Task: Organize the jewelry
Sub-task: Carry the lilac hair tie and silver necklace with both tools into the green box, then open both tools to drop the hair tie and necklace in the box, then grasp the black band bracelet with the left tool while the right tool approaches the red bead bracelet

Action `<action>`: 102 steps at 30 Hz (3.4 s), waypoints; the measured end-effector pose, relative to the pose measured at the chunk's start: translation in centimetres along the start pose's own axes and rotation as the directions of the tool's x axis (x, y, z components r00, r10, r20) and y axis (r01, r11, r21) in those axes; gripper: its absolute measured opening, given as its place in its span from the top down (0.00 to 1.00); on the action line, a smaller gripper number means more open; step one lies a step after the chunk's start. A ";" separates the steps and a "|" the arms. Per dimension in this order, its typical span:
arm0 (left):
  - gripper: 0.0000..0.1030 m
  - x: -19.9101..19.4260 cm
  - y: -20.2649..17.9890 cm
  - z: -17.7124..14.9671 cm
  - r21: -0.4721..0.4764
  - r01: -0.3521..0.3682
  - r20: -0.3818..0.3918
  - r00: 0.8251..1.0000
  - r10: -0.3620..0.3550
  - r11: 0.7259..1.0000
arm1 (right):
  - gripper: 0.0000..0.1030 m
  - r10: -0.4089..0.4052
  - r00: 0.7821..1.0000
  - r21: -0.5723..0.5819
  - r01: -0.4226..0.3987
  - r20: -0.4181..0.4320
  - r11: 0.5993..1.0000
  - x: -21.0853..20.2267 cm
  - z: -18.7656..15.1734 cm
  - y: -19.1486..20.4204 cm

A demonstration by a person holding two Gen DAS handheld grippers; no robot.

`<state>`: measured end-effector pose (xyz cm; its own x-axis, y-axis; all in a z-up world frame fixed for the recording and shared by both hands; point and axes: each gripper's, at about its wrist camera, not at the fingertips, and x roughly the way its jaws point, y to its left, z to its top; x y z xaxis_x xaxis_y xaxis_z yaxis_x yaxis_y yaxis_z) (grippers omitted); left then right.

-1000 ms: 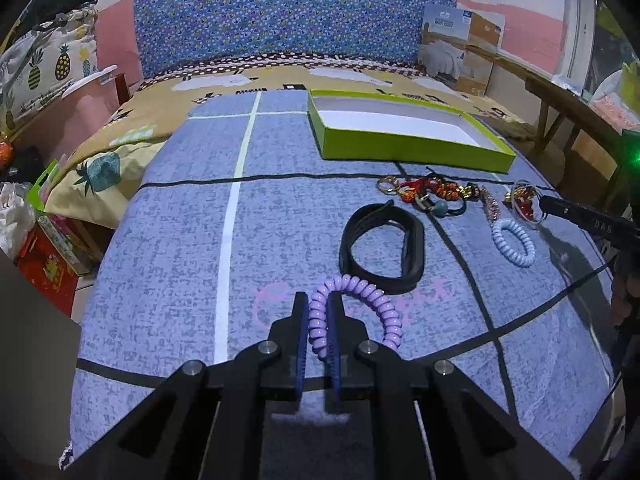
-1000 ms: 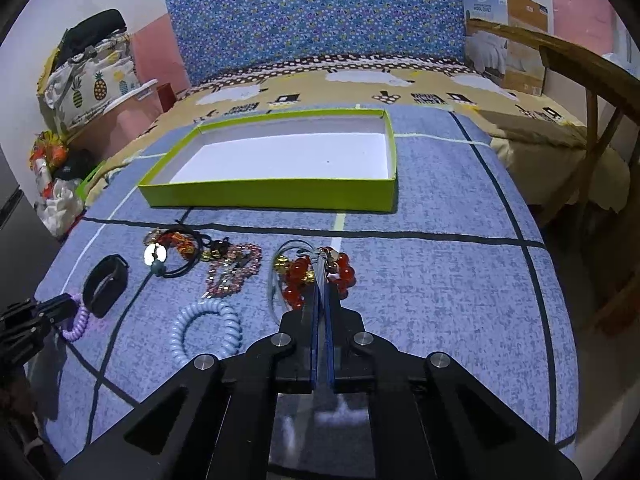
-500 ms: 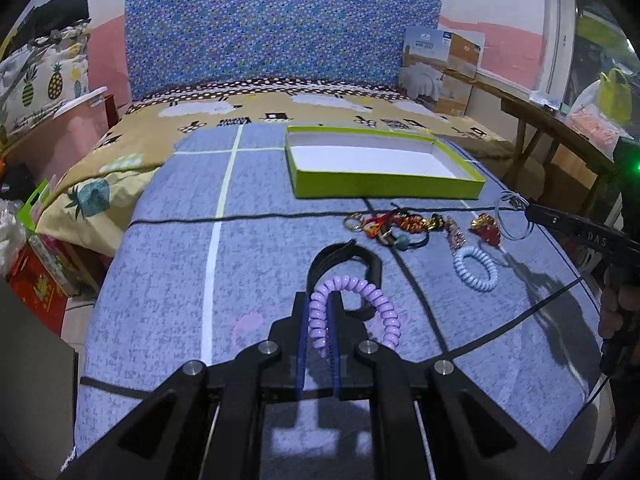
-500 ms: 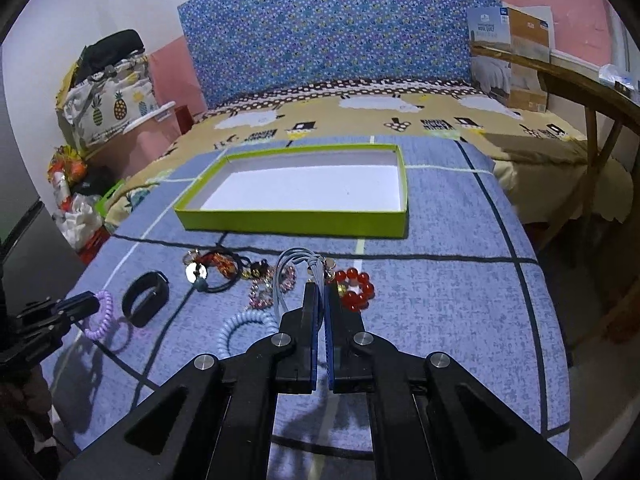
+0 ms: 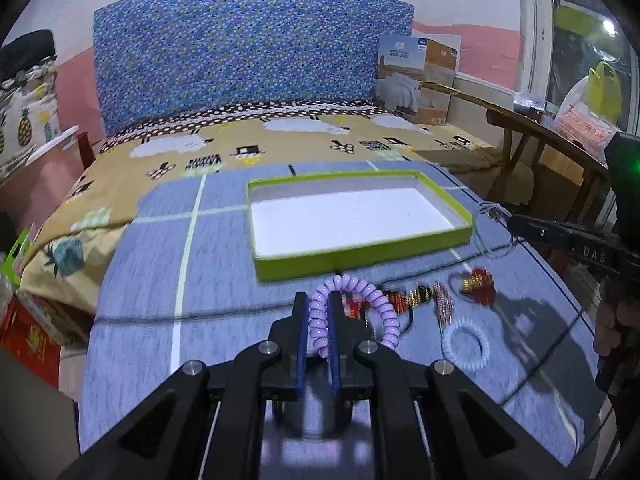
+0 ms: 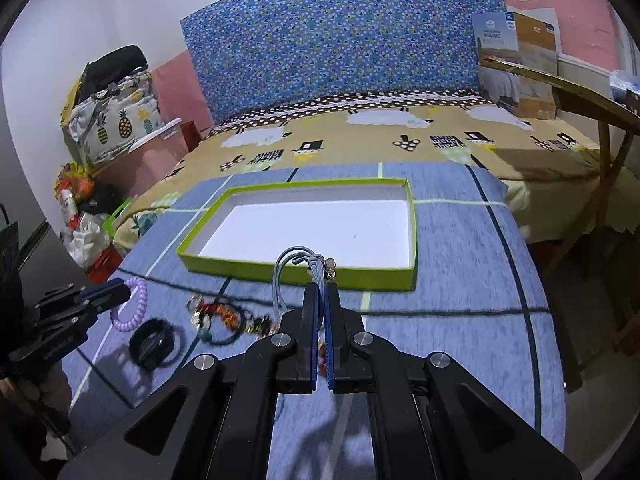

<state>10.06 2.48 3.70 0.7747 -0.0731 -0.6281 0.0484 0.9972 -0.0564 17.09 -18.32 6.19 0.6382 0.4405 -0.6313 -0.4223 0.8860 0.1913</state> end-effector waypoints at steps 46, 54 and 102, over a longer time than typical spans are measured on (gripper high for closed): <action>0.79 13.3 3.2 7.9 -0.020 -0.044 -0.114 0.993 0.042 0.999 | 0.83 -0.093 0.986 0.009 0.095 -0.136 0.995 11.7 5.9 -4.3; 0.78 7.6 3.1 5.8 -0.043 0.005 -0.038 0.999 -0.006 0.999 | 0.83 -0.064 0.997 0.002 0.064 -0.045 0.998 5.6 3.5 -2.0; 0.69 -3.7 0.2 -6.8 -0.025 0.014 0.008 1.000 -0.013 1.000 | 0.56 -0.044 0.999 0.023 0.045 -0.014 0.999 -5.0 -8.6 1.9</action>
<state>2.90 2.85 0.71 0.7788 -0.0863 -0.6213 0.0428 0.9955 -0.0846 7.56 -20.06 3.30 0.6471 0.3988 -0.6497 -0.3783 0.9079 0.1804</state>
